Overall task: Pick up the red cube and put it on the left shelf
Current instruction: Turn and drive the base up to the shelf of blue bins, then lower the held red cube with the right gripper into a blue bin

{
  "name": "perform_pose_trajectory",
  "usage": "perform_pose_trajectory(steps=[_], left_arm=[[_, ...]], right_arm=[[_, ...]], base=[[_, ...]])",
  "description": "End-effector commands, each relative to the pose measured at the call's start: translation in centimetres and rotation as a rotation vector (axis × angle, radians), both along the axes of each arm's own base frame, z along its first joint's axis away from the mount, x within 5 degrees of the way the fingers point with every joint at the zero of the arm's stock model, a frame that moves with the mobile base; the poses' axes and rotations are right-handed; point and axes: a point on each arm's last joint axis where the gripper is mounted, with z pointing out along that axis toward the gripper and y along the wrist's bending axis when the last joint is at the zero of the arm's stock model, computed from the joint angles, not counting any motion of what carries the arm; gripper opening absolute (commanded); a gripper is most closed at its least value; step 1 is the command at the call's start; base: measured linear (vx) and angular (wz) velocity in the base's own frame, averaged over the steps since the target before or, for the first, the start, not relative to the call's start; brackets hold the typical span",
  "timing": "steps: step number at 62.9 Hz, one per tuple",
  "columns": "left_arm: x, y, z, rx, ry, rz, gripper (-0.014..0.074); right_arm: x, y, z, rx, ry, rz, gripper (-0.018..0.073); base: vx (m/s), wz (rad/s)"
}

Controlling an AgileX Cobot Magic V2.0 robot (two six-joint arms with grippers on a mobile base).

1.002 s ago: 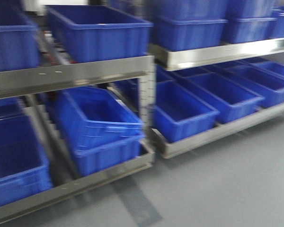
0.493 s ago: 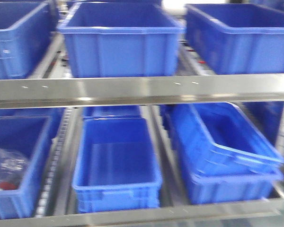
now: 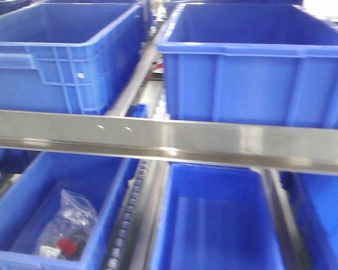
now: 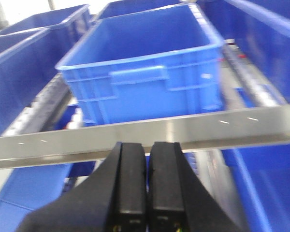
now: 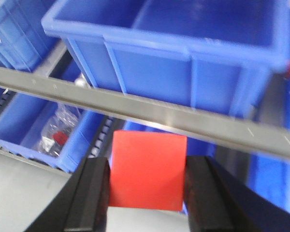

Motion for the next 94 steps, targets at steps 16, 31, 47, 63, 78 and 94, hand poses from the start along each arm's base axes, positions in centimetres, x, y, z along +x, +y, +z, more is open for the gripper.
perform_pose_trajectory(steps=[16, 31, 47, 63, 78, 94], left_arm=[[0.12, 0.00, -0.01, -0.013, -0.055, 0.001, 0.0102], [0.12, 0.00, -0.01, -0.013, -0.055, 0.001, 0.0102], [0.12, 0.00, -0.01, -0.013, -0.055, 0.001, 0.0102], [0.12, 0.00, -0.01, -0.013, -0.055, 0.001, 0.0102], [0.12, 0.00, -0.01, -0.013, -0.055, 0.001, 0.0102], [0.12, 0.00, -0.01, -0.013, -0.055, 0.001, 0.0102]], right_arm=[[0.29, -0.10, 1.69, 0.015, -0.115, -0.011, 0.0029], [0.29, -0.10, 1.69, 0.015, -0.115, -0.011, 0.0029], [0.29, -0.10, 1.69, 0.015, -0.115, -0.011, 0.0029], [0.29, -0.10, 1.69, 0.015, -0.115, -0.011, 0.0029], [0.29, -0.10, 1.69, 0.015, -0.115, -0.011, 0.0029], [0.29, -0.10, 1.69, 0.015, -0.115, -0.011, 0.0029]], base=[[0.35, 0.24], [0.30, -0.15], [0.21, -0.23], [0.10, -0.14], [0.02, -0.08], [-0.02, 0.04]])
